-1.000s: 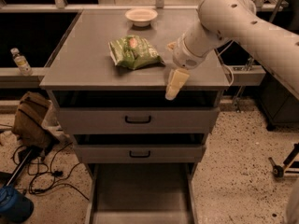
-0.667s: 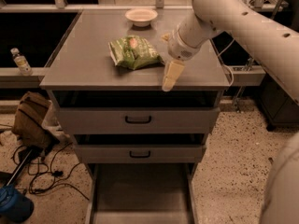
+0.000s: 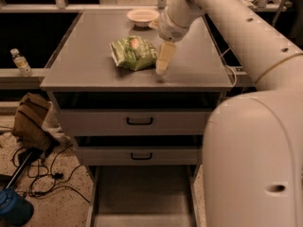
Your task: Place green jalapeno chip bag into bottom drawer
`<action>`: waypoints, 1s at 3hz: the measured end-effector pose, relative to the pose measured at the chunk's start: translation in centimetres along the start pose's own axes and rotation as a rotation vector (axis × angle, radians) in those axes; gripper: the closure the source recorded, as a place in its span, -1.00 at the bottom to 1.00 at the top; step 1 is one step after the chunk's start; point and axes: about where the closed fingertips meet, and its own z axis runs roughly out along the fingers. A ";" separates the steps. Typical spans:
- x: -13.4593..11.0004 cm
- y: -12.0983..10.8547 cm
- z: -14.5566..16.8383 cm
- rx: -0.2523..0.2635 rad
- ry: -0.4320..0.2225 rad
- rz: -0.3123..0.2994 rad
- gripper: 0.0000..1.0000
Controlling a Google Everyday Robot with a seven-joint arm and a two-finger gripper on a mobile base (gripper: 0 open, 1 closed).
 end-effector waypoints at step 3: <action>-2.3 -3.3 3.0 -0.031 -0.038 -0.066 -1.00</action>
Offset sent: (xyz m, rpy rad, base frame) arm 0.0640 0.0275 0.0281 0.0115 -0.0370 0.0718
